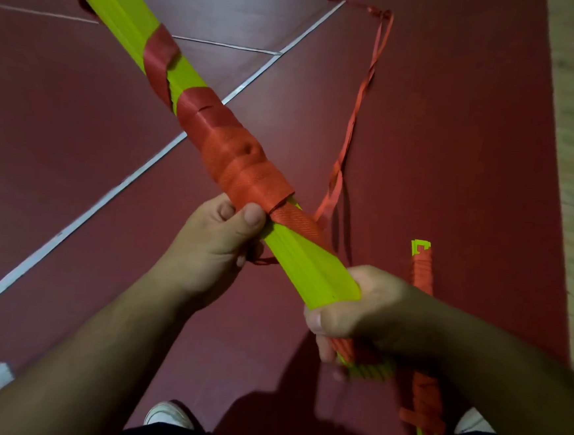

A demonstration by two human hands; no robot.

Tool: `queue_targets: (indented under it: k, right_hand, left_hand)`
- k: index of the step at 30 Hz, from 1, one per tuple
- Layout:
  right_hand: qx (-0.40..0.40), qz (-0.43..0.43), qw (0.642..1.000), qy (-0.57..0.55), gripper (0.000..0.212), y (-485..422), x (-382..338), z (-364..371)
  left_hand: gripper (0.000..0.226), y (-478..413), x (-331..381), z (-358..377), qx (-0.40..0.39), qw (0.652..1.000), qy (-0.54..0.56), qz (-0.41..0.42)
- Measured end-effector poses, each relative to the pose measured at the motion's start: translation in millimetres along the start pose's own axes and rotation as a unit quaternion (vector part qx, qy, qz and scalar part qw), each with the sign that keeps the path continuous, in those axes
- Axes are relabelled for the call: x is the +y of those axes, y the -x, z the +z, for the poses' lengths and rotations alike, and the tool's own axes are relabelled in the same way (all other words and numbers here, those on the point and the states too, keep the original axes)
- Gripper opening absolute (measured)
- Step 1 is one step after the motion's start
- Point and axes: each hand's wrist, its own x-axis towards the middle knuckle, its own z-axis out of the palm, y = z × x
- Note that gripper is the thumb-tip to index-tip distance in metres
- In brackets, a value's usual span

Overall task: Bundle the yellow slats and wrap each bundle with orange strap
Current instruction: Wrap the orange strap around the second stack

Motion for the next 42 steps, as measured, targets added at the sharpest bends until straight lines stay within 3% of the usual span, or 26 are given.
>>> queue_targets:
  k: [2,4,6,9,13,17,19,23,28,31,32,35,37,39,42]
  right_hand:
    - [0.131,-0.024,0.982,0.136,0.042,-10,4,-3]
    - [0.246,-0.044,0.919,0.304,0.058,-17,7,0]
    - [0.303,-0.037,0.873,0.381,0.071,-21,10,1]
    - [0.350,-0.054,0.845,0.400,0.051,-24,14,-4]
    - [0.299,-0.086,0.891,0.331,0.022,-21,12,-12]
    - [0.259,-0.105,0.926,0.254,0.028,-13,3,-9]
    - [0.249,-0.113,0.934,0.230,0.034,-11,1,-7]
    - [0.192,-0.107,0.962,0.162,0.021,-6,2,-8]
    - [0.114,-0.092,0.986,0.081,0.027,-2,0,-1]
    - [0.045,-0.067,0.997,0.007,0.039,-3,2,1]
    - [0.016,-0.056,0.998,-0.021,0.038,-1,2,2]
    - [-0.047,-0.037,0.996,-0.070,0.037,2,2,-2]
    - [-0.011,-0.038,0.999,-0.023,0.038,-5,4,-6]
    - [0.111,-0.077,0.987,0.091,0.041,-16,8,-8]
    - [0.275,-0.083,0.921,0.263,0.070,-26,15,0]
  left_hand:
    - [0.061,-1,0,4,0.060,0.998,-0.026,0.002]
    - [0.042,-2,0,10,0.104,0.993,-0.052,0.015]
    - [0.029,-2,0,18,0.134,0.988,-0.074,0.010]
    - [0.022,0,1,25,0.149,0.986,-0.072,0.009]
    - [0.022,0,7,12,0.071,0.992,-0.094,0.039]
    - [0.038,-3,12,0,0.011,0.995,-0.086,0.049]
    - [0.043,-6,12,-4,0.010,0.996,-0.078,0.045]
    - [0.050,-7,10,-9,0.014,0.997,-0.067,0.042]
    - [0.049,-6,8,-12,0.013,0.994,-0.096,0.050]
    - [0.076,-3,9,-12,-0.022,0.997,-0.076,0.020]
    - [0.075,-2,10,-11,-0.035,0.998,-0.060,0.011]
    - [0.043,0,11,-2,-0.030,0.998,-0.057,0.022]
    - [0.040,0,12,3,0.016,0.997,-0.076,0.026]
    - [0.035,0,14,12,0.080,0.990,-0.112,0.019]
    - [0.036,1,11,32,0.168,0.975,-0.147,0.010]
